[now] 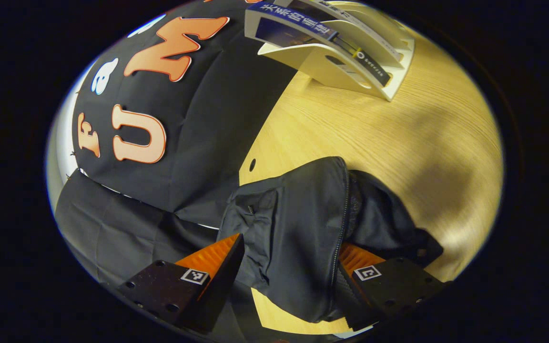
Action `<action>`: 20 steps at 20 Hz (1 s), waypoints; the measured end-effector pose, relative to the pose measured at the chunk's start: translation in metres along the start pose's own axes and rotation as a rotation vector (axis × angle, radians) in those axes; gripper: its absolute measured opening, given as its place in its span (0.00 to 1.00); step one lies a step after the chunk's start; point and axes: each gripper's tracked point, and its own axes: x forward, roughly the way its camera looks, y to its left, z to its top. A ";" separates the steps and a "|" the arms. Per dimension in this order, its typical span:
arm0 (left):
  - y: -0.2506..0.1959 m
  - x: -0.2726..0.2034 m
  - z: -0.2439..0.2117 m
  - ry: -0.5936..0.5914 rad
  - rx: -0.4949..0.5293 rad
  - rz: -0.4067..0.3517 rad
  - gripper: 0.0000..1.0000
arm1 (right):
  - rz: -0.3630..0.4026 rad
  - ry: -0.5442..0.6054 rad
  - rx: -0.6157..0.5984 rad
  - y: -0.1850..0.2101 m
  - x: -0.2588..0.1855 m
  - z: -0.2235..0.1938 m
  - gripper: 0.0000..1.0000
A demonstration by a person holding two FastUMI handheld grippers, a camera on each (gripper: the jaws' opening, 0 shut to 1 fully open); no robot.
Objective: Open the schoolbag, grab two books from the bookshelf and put them into the schoolbag.
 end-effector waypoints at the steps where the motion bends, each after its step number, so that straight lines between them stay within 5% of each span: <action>1: 0.009 0.005 0.001 -0.003 -0.004 0.000 0.94 | -0.007 -0.001 0.001 -0.002 0.000 0.001 0.96; 5: 0.044 0.018 0.010 -0.023 -0.007 -0.063 0.78 | -0.030 -0.005 -0.004 -0.007 -0.003 0.005 0.96; 6: 0.054 0.019 0.011 -0.027 -0.026 -0.085 0.85 | -0.036 -0.006 -0.007 -0.008 -0.004 0.006 0.96; 7: 0.062 0.021 0.012 -0.025 -0.053 -0.113 0.65 | -0.037 -0.004 -0.013 -0.007 -0.004 0.006 0.96; 9: 0.071 0.024 0.013 -0.007 -0.121 -0.209 0.60 | -0.032 0.009 -0.039 -0.006 -0.005 0.006 0.96; 10: 0.075 0.026 0.014 -0.006 -0.154 -0.253 0.42 | -0.029 0.017 -0.053 -0.005 -0.006 0.006 0.96; 13: 0.087 0.024 0.016 -0.006 -0.199 -0.363 0.16 | -0.019 0.018 -0.076 0.001 -0.008 0.015 0.96; 15: 0.096 0.025 0.019 -0.018 -0.204 -0.404 0.19 | -0.009 0.006 -0.093 0.011 -0.008 0.026 0.96; 16: 0.101 0.025 0.018 -0.016 -0.197 -0.429 0.11 | 0.002 0.002 -0.096 0.016 -0.009 0.030 0.96; 20: 0.123 0.018 0.027 -0.039 -0.202 -0.518 0.07 | 0.074 0.013 -0.099 0.052 -0.013 0.040 0.96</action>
